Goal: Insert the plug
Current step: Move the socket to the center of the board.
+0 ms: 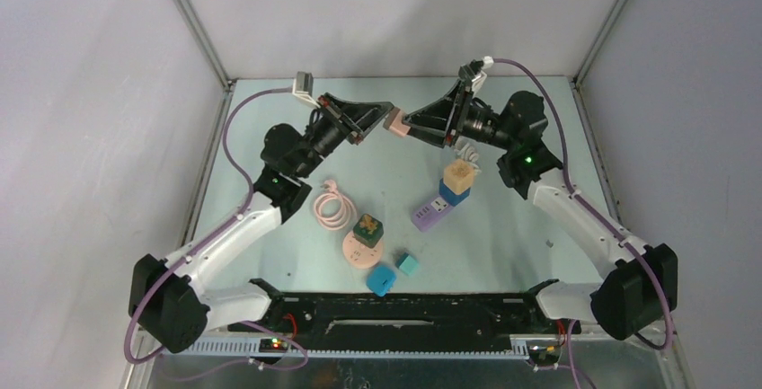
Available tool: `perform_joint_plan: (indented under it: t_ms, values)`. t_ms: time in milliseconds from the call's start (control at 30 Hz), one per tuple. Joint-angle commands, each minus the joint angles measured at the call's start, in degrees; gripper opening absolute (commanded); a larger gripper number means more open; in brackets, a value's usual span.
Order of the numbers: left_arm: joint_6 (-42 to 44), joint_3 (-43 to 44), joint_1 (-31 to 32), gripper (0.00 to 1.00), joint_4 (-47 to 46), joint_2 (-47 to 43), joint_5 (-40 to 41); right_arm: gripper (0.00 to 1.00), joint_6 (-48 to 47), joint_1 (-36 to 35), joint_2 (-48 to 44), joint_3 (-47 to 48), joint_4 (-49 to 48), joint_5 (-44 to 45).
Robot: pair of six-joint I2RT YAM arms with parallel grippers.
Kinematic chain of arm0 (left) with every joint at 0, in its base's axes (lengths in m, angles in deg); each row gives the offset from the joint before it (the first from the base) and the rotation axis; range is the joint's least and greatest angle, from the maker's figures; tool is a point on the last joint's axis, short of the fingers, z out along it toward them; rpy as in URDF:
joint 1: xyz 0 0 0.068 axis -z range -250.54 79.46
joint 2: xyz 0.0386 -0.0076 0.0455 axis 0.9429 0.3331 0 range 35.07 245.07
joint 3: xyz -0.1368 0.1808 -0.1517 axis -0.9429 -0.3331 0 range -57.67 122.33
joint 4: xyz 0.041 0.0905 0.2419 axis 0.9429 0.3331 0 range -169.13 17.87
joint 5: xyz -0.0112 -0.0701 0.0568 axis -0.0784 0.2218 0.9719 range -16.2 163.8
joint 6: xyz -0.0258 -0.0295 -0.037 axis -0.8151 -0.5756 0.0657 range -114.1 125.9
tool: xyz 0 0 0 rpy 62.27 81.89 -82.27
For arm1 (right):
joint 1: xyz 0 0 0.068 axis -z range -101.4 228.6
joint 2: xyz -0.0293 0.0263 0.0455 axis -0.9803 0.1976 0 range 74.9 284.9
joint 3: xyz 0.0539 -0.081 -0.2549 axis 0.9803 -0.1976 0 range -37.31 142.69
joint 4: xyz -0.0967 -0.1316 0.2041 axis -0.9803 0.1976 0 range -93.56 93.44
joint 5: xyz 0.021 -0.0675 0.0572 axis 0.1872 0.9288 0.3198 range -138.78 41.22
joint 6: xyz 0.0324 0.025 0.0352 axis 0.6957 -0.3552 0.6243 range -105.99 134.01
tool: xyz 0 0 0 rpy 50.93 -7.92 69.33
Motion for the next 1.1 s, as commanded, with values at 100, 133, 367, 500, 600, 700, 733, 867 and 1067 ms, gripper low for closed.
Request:
perform_joint_plan:
  t_ms: [100,133,367,500,600,700,733,867,1067]
  values:
    - [-0.7,-1.1,0.7,0.00,-3.5,-1.5,0.0,0.47,5.9,-1.0,3.1,0.6,-9.6,0.0]
    - [-0.8,-1.2,0.7,0.00,-3.6,-1.6,0.0,0.44,6.3,-1.2,3.4,0.6,-9.7,0.0]
    - [-0.7,-1.2,1.3,0.00,-3.1,-1.3,-1.0,0.00,4.3,-1.0,3.4,0.6,-6.6,0.6]
    - [0.3,-0.9,1.3,0.42,-0.7,-1.3,-2.2,0.00,1.5,-0.6,2.6,0.6,-3.2,0.2]
    - [2.0,0.3,1.2,0.79,2.7,-1.1,-4.2,0.00,-1.5,0.6,1.4,0.6,1.2,-0.2]
    - [3.9,0.2,0.9,0.87,7.8,-1.7,-4.6,0.00,-7.0,3.5,-1.1,0.6,9.4,-0.9]
    - [4.9,0.0,0.7,0.89,10.6,-2.1,-4.5,0.00,-9.5,4.8,-2.2,0.6,13.3,-0.9]
    - [12.3,1.1,0.2,0.91,29.4,-1.1,-2.9,0.00,-23.2,13.4,-6.7,0.6,36.8,-2.1]
    - [16.7,-1.1,0.5,0.89,38.5,7.5,-5.5,0.00,-44.3,25.3,-13.6,0.8,65.9,3.1]
